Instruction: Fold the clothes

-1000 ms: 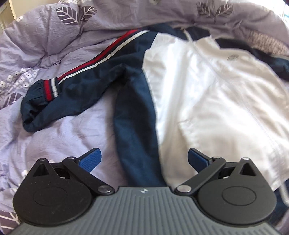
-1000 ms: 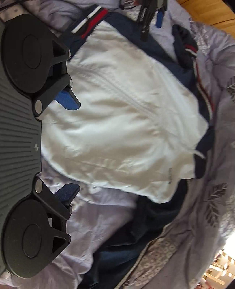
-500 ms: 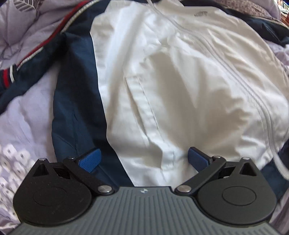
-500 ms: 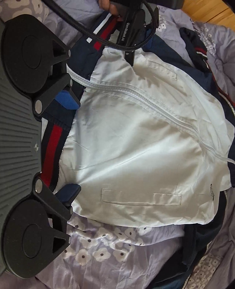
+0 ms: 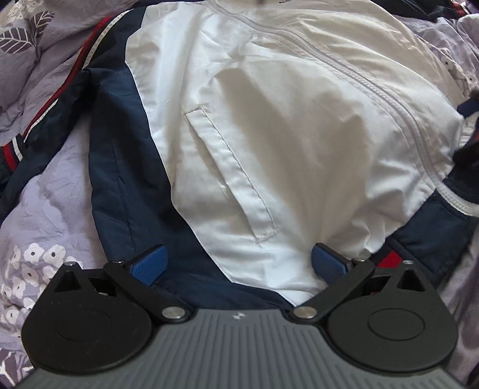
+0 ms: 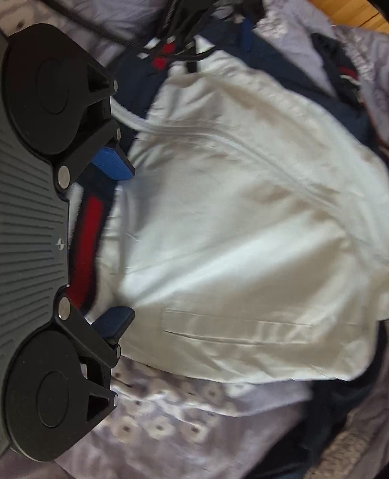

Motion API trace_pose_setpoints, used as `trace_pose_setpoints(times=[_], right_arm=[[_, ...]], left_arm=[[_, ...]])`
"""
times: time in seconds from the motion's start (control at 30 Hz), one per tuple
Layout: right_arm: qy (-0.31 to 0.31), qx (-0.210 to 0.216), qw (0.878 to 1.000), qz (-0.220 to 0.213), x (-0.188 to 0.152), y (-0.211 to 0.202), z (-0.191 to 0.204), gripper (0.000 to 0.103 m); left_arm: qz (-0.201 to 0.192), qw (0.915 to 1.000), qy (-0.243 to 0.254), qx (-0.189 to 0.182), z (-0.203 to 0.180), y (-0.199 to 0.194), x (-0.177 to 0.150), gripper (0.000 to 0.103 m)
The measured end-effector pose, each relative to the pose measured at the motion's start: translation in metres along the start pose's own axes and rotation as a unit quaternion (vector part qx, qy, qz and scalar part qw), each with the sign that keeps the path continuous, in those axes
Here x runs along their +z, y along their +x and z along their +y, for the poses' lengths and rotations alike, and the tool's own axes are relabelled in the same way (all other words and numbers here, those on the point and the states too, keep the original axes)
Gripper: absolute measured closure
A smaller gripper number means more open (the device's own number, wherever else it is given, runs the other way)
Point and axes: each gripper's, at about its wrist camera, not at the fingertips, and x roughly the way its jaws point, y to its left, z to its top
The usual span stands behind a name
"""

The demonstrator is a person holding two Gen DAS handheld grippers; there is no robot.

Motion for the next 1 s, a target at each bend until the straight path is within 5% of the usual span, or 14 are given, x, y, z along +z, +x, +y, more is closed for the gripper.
trace_pose_setpoints(times=[0.17,0.37,0.63,0.9,1.0], right_arm=[[0.01,-0.006,1.0,-0.022,-0.002,-0.02,-0.005,0.01],[0.074,-0.02,0.99,-0.116,0.013,-0.052,-0.038,0.011],[0.092,-0.063,0.967,-0.229,0.067,-0.066,-0.069,0.01],[-0.003,-0.047,0.973,-0.224,0.15,-0.015,-0.024,0.011],[-0.002,-0.034,0.98,-0.195,0.15,0.019,-0.013,0.009]], left_arm=[[0.002,0.9982,-0.051,-0.032,0.015,-0.013,0.016,0.0],[-0.036,0.9935,-0.094,-0.054,0.026,-0.025,0.058,0.0],[-0.081,0.9877,-0.133,0.005,0.063,-0.014,0.109,0.0],[-0.097,0.9753,-0.172,0.099,0.093,0.037,0.151,0.0],[-0.056,0.9717,-0.184,0.138,0.11,0.073,0.138,0.0]])
